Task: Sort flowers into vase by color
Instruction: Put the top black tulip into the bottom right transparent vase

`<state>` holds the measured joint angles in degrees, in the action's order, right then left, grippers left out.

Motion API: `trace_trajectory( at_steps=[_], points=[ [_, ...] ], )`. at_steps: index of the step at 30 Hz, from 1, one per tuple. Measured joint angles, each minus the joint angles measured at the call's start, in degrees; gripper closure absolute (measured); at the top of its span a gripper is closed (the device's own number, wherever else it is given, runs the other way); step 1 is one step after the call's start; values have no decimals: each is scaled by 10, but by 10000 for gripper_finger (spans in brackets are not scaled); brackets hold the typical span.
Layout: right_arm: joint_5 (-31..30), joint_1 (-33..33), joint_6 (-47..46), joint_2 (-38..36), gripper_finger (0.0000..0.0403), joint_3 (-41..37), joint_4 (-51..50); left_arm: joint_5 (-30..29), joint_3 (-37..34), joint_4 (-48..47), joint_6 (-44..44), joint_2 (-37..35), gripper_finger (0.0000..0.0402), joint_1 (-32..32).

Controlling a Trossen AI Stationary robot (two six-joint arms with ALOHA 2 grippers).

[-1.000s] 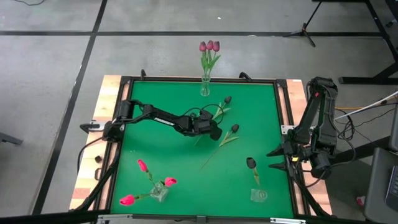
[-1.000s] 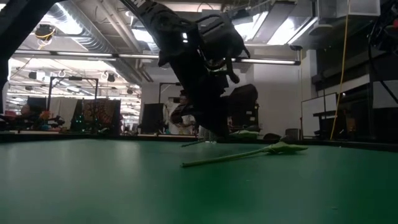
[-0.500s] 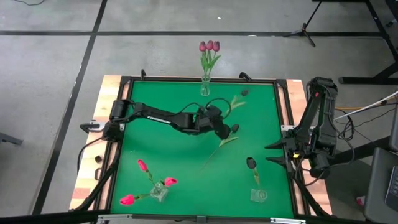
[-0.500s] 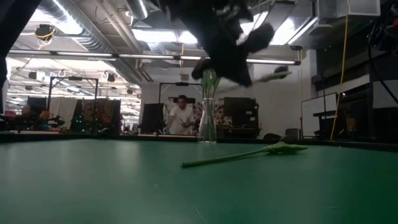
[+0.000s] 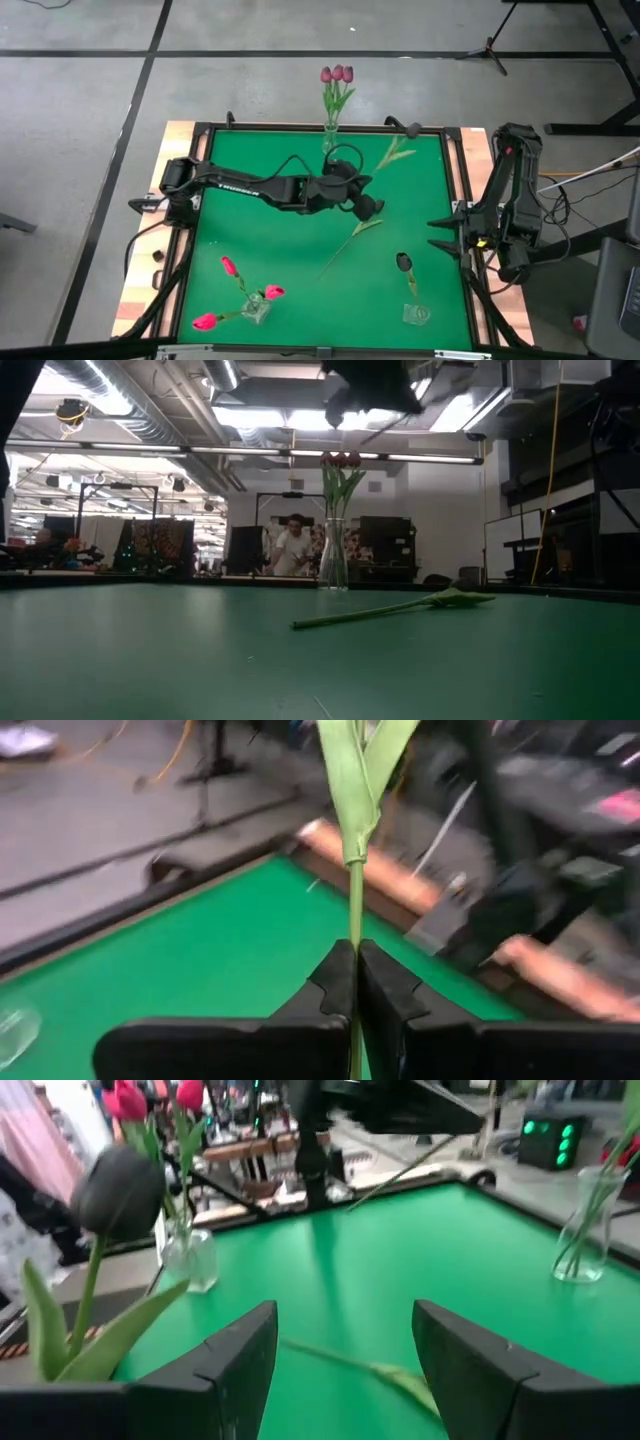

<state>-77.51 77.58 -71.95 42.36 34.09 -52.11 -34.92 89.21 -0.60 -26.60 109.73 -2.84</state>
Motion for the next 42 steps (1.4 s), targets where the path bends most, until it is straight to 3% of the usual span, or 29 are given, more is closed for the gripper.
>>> trace_trajectory(
  at_steps=[5, 11, 15, 24, 29, 37, 42],
  points=[
    [-56, -1, 18, -43, 169, 0, -1, 16, 0, 102, 59, -7, 401, -22],
    [-20, -53, 88, -101, 169, 37, -3, 93, 0, 233, 108, -8, 401, -43],
    [47, -104, 180, -109, 169, 83, 19, 134, 0, 274, 108, -8, 401, -43],
    [200, -255, 474, -98, 169, 124, 232, 165, 0, 308, 102, -8, 401, -39],
    [322, -358, 516, -88, 169, 124, 291, 204, 0, 373, 106, -4, 401, -39],
    [501, -490, 564, -11, 169, 124, 371, 210, -1, 381, 106, 10, 401, -35],
    [562, -550, 579, 30, 169, 124, 401, 212, -1, 386, 104, 21, 401, -36]
  ],
)
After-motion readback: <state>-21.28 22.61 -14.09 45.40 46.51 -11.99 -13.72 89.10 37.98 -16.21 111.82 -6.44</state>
